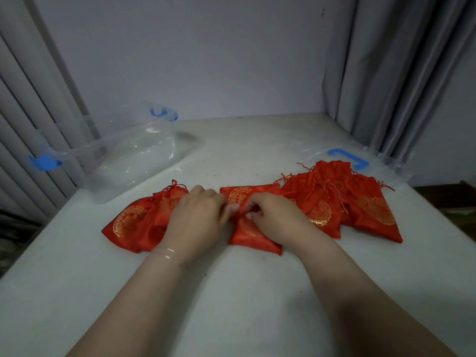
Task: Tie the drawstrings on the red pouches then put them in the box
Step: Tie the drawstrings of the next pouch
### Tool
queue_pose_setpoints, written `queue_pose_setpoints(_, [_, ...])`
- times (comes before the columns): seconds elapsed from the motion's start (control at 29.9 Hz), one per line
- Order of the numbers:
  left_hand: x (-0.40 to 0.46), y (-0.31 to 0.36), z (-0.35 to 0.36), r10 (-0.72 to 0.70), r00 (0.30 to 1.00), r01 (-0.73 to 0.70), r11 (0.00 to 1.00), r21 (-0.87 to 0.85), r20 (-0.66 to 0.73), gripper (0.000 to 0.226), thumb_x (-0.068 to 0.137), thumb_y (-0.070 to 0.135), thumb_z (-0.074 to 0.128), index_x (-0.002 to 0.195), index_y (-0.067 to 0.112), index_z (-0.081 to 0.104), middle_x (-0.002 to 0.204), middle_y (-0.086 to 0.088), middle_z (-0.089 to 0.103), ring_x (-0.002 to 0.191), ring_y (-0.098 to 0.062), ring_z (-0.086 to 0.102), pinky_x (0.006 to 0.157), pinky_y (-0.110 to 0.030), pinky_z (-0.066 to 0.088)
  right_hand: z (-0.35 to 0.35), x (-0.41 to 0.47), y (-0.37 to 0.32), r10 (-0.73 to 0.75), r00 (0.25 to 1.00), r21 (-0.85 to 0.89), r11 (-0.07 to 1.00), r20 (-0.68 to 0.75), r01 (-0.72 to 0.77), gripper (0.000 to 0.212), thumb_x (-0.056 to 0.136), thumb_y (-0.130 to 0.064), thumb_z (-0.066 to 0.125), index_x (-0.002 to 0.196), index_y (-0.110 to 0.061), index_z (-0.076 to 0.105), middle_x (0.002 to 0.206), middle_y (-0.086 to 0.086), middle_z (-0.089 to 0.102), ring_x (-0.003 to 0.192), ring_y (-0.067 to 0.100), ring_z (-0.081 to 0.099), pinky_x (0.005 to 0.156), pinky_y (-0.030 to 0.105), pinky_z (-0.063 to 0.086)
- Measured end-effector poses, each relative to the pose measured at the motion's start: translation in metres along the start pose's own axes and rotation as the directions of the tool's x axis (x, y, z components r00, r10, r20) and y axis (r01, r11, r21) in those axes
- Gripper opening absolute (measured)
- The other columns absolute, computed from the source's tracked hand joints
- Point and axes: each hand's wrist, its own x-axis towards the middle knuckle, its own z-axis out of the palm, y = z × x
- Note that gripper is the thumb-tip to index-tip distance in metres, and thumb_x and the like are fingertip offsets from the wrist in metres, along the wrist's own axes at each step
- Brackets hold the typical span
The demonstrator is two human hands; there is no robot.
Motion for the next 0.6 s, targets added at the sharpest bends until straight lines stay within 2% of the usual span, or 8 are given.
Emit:
queue_pose_setpoints(0.07, [-0.001, -0.002, 0.006, 0.016, 0.992, -0.026, 0.997, 0.079, 0.122, 0.071, 0.079, 0.069, 0.013, 0.096, 0.026, 0.066, 0.091, 0.002, 0.060, 0.096, -0.021, 0.048, 0.082, -0.033, 0.038, 0.003, -0.001, -0.007, -0.026, 1.000, 0.214, 0.977, 0.005, 0.024, 0.016, 0.091, -0.016, 0.051, 0.097, -0.024, 0.063, 0.094, -0.007, 0.064, 0.094, 0.017, 0.061, 0.083, 0.032, 0.047])
queue_pose_setpoints(0.13, [-0.001, -0.005, 0.010, -0.003, 0.987, -0.010, 0.997, 0.082, 0.160, 0.061, 0.083, 0.072, 0.028, 0.106, 0.028, 0.063, 0.099, 0.003, 0.057, 0.102, -0.020, 0.044, 0.088, -0.033, 0.036, 0.005, -0.002, -0.011, -0.025, 0.998, 0.332, 0.942, -0.058, 0.043, 0.022, 0.091, -0.009, 0.047, 0.100, -0.022, 0.063, 0.098, -0.005, 0.064, 0.095, 0.017, 0.060, 0.088, 0.034, 0.047])
queue_pose_setpoints(0.23, [-0.001, -0.002, 0.011, -0.008, 0.984, 0.011, 1.000, -0.017, 0.178, 0.042, 0.081, 0.061, 0.056, 0.108, 0.029, 0.059, 0.105, 0.004, 0.055, 0.106, -0.019, 0.041, 0.091, -0.032, 0.034, 0.003, 0.001, -0.004, -0.037, 0.986, 0.096, 0.994, -0.162, 0.053, 0.032, 0.092, -0.012, 0.048, 0.121, -0.022, 0.056, 0.126, -0.001, 0.056, 0.120, 0.017, 0.047, 0.101, 0.034, 0.038])
queue_pose_setpoints(0.3, [0.000, 0.002, 0.012, -0.009, 0.981, 0.039, 0.987, -0.153, 0.192, 0.029, 0.079, 0.051, 0.066, 0.100, 0.031, 0.059, 0.102, 0.008, 0.054, 0.103, -0.018, 0.040, 0.092, -0.031, 0.034, 0.002, 0.001, 0.004, -0.011, 0.998, -0.051, 0.999, -0.058, 0.008, 0.045, 0.093, -0.021, 0.049, 0.137, -0.024, 0.041, 0.141, -0.001, 0.045, 0.132, 0.021, 0.036, 0.111, 0.039, 0.029])
queue_pose_setpoints(0.37, [-0.001, 0.003, 0.012, 0.000, 0.983, 0.051, 0.960, -0.274, 0.183, 0.019, 0.079, 0.041, 0.070, 0.089, 0.033, 0.055, 0.093, 0.012, 0.052, 0.098, -0.016, 0.042, 0.086, -0.030, 0.036, 0.004, 0.001, 0.004, 0.037, 0.999, -0.153, 0.988, 0.030, -0.032, 0.054, 0.094, -0.031, 0.049, 0.144, -0.024, 0.029, 0.145, 0.002, 0.041, 0.136, 0.023, 0.033, 0.115, 0.043, 0.018])
queue_pose_setpoints(0.4, [-0.002, 0.002, 0.011, 0.004, 0.986, 0.054, 0.941, -0.334, 0.169, 0.019, 0.080, 0.036, 0.071, 0.085, 0.032, 0.053, 0.087, 0.014, 0.052, 0.092, -0.014, 0.044, 0.080, -0.028, 0.036, 0.005, 0.001, 0.003, 0.048, 0.999, -0.167, 0.985, 0.020, -0.044, 0.056, 0.094, -0.035, 0.048, 0.144, -0.024, 0.028, 0.143, 0.004, 0.043, 0.136, 0.024, 0.033, 0.116, 0.043, 0.015])
queue_pose_setpoints(0.5, [-0.004, 0.001, 0.006, -0.060, 0.985, 0.145, 0.798, -0.585, 0.163, 0.018, 0.080, 0.021, 0.072, 0.084, 0.025, 0.056, 0.077, 0.013, 0.057, 0.071, -0.007, 0.051, 0.065, -0.020, 0.039, -0.003, 0.000, 0.002, 0.020, 0.991, -0.071, 0.997, -0.132, -0.029, 0.051, 0.091, -0.038, 0.054, 0.137, -0.022, 0.040, 0.132, 0.005, 0.049, 0.127, 0.025, 0.041, 0.111, 0.039, 0.026])
queue_pose_setpoints(0.6, [-0.002, 0.001, -0.001, -0.177, 0.957, 0.291, 0.582, -0.759, 0.231, 0.014, 0.080, 0.022, 0.074, 0.087, 0.025, 0.062, 0.077, 0.008, 0.062, 0.068, -0.002, 0.056, 0.068, -0.014, 0.046, -0.011, -0.001, 0.002, -0.046, 0.970, 0.133, 0.988, -0.239, 0.079, 0.036, 0.087, -0.031, 0.062, 0.122, -0.023, 0.055, 0.115, -0.002, 0.054, 0.114, 0.017, 0.050, 0.097, 0.034, 0.041])
